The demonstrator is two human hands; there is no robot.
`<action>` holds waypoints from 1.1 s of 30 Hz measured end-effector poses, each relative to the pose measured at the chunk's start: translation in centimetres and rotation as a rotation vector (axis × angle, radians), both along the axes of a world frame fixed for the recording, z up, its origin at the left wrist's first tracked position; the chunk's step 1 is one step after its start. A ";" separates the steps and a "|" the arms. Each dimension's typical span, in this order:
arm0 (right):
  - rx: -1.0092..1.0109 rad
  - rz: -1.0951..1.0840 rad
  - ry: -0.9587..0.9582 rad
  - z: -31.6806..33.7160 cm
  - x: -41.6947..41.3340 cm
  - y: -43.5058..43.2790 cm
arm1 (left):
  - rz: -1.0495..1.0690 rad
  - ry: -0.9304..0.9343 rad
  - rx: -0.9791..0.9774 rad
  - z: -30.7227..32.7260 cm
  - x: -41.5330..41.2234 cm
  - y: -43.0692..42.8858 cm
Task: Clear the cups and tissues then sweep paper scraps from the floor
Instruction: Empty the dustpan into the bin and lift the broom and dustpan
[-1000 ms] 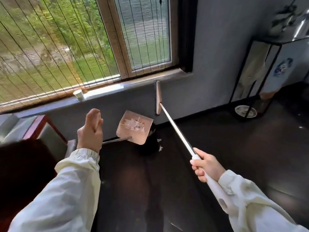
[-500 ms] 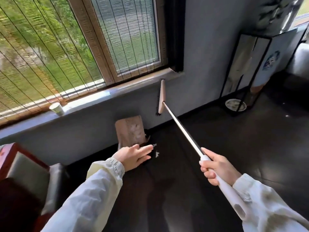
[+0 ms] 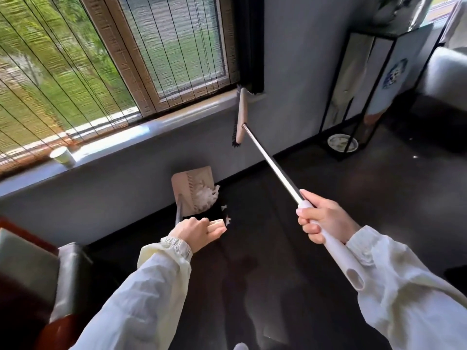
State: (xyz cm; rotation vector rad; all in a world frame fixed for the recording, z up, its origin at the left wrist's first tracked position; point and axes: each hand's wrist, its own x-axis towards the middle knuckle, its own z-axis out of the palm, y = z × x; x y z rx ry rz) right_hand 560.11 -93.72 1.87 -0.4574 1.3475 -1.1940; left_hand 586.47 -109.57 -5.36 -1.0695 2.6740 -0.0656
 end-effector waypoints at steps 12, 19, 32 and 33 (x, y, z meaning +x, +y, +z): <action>0.039 0.040 -0.019 -1.2 0.8 0.6 | 0.054 0.164 -0.270 2.5 2.0 -3.3; 0.027 0.049 -0.090 -1.3 2.0 0.2 | -0.019 0.154 -0.309 3.5 3.4 -2.6; 0.072 0.068 -0.146 -3.4 3.1 1.9 | -0.115 -0.086 -0.207 -3.5 1.5 1.5; 0.074 0.067 -0.144 -3.4 3.1 2.2 | -0.134 -0.112 -0.222 -3.0 1.7 1.0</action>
